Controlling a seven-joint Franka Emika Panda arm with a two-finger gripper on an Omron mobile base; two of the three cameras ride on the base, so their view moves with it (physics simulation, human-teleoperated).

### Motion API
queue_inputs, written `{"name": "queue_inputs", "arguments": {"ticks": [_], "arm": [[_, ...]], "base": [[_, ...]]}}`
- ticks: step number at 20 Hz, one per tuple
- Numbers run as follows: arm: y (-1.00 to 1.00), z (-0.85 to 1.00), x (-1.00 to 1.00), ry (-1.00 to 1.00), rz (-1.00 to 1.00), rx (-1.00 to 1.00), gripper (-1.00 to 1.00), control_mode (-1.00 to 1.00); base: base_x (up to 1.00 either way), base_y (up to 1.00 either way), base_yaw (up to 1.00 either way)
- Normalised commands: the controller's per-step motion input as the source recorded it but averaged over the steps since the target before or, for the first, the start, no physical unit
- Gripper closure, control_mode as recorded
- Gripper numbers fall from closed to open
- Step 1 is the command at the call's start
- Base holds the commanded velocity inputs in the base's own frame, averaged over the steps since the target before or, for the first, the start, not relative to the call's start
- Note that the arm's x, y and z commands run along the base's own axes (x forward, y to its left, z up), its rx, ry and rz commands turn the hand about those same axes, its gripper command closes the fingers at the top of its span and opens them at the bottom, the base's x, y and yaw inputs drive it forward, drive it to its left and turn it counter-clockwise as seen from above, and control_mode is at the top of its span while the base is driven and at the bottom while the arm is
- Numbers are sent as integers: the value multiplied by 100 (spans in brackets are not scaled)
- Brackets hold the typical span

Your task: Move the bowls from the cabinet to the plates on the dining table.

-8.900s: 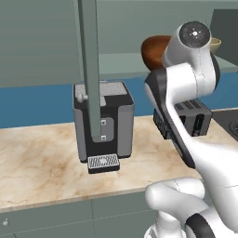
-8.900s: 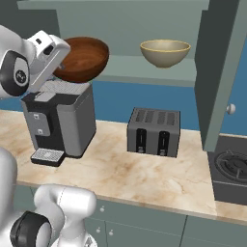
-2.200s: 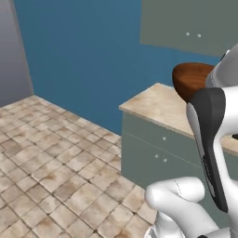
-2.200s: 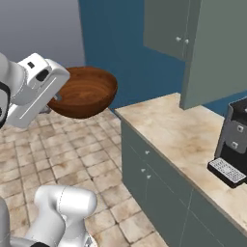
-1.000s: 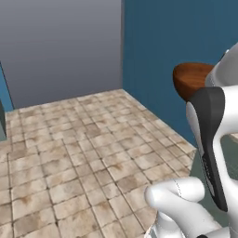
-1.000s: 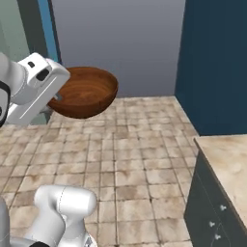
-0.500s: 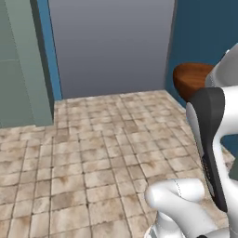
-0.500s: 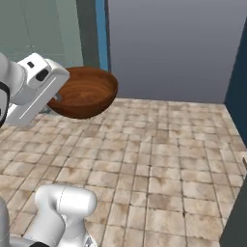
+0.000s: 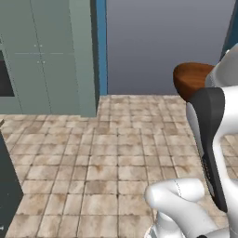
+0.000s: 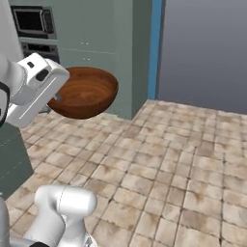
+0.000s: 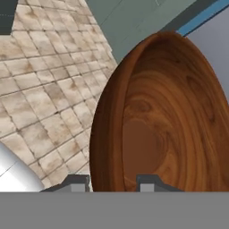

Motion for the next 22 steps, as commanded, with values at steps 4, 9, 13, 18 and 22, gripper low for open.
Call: {"name": "queue_inputs", "arguments": {"ticks": [4,9,13,18,22], "arm": [[0,0,0,0,0,0,100,100],[0,0,0,0,0,0,100,100],[0,0,0,0,0,0,100,100],[0,0,0,0,0,0,100,100],[0,0,0,0,0,0,100,100]], "base": [[0,39,42],[4,40,40],[11,40,38],[14,39,37],[18,35,38]]}}
